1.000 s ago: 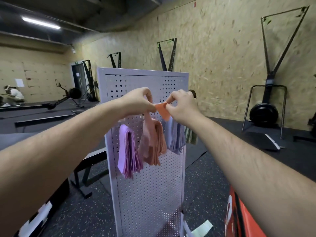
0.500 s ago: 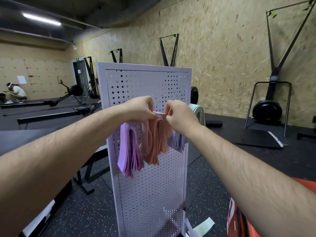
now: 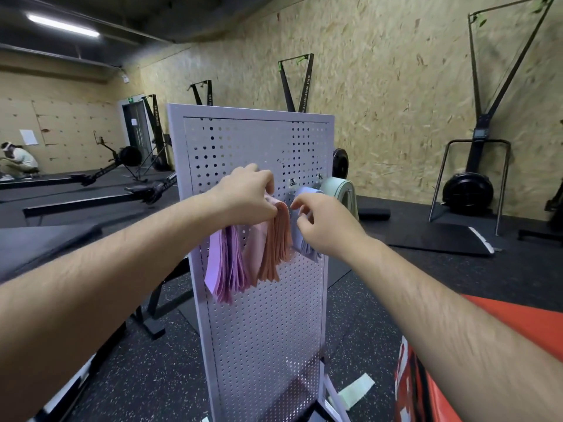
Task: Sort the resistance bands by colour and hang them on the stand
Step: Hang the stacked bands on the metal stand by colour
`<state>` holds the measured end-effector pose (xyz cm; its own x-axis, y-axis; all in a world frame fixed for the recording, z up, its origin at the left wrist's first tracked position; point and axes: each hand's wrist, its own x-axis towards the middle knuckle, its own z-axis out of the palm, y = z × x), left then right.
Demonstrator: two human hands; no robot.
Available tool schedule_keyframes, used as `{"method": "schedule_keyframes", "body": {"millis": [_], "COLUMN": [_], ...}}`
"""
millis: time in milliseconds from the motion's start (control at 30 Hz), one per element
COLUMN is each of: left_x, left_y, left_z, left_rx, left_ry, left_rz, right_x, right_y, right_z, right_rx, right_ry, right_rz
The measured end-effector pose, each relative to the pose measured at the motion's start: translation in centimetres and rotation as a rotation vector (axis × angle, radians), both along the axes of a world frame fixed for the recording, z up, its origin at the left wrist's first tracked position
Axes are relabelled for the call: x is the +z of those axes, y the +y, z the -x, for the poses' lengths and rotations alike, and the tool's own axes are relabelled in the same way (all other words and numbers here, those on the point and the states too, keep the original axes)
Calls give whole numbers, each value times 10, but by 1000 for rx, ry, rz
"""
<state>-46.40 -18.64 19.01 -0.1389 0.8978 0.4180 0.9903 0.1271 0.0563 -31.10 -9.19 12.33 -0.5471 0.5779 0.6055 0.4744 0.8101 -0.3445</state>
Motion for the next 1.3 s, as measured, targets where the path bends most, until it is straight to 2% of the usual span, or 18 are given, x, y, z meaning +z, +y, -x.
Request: {"method": "schedule_keyframes", "body": {"millis": [100,167,267,400,667,800,1033,1300], "left_x": [-28,-62,-125,-216,-420,-505,-603,-709], "left_y": [-22,-37,-44,-25,25,30,18,4], "left_z": [-31,-54,-70,-71,-48,-29,2,-9], "left_rx": [-214,-333,-385,-362,-263,-212,40,20], "left_ry": [-65,-173,-242,-331,-301,-314,-434,-435], "left_rz": [-139,-128,-85,80,349,579,771,1120], "right_x": [-13,-30,-76,-163,-367,-447,-548,-630], "right_y": [-24,-38,-47,-39,0,0,0,-5], "right_z": [-17,-33,-56,-78,-76,-66,-45,-33], "right_rx": [2,-9,-52,-103,-178,-194,-145,-65], "right_ry": [-22,-64,-147,-277,-503,-545,-665,-819], "right_rz": [-40,-34,27,161,599,808,1006,1186]}}
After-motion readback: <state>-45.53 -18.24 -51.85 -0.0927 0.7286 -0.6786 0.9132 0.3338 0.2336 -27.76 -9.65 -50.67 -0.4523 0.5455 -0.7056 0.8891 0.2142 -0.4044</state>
